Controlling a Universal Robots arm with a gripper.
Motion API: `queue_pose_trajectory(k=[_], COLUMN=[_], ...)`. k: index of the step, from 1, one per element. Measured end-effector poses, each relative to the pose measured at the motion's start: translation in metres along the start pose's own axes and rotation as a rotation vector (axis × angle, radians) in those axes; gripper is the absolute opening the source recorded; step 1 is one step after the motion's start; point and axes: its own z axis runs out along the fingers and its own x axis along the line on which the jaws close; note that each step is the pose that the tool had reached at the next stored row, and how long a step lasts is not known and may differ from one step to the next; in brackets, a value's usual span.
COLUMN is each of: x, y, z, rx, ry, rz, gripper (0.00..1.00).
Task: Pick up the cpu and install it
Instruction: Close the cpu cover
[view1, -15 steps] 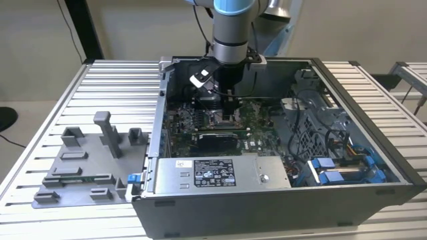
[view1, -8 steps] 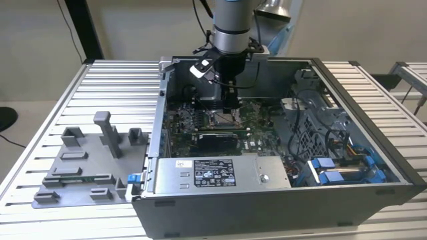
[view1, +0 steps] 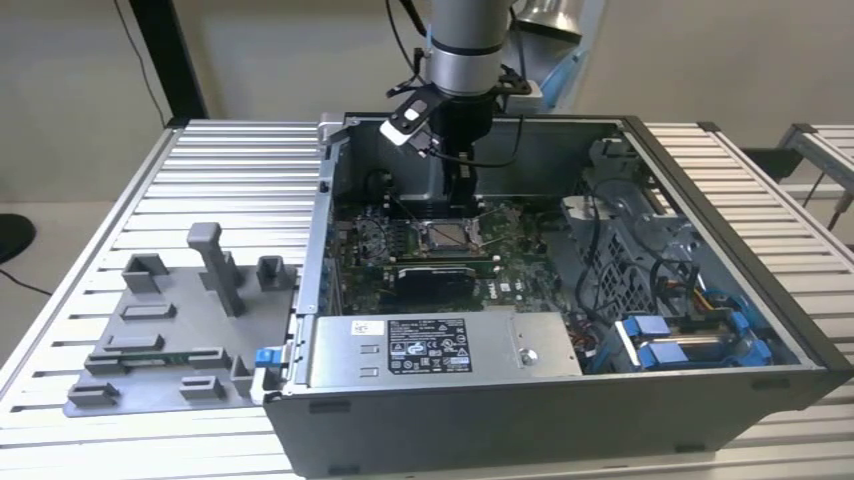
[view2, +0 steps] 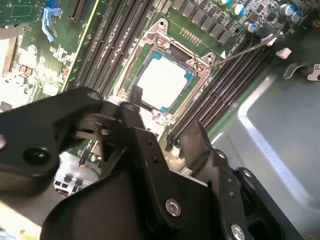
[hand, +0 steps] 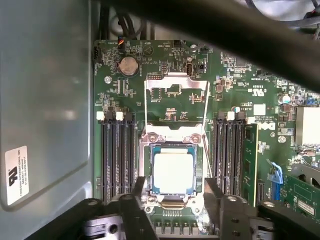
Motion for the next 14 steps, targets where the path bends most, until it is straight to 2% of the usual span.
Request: queue_pose_trajectory(k=[14], x=[0.0000], y=[0.0000], z=[-0.0014], rx=[0.0001], ry=[0.0002], rz=[0.000], gripper=[0.00])
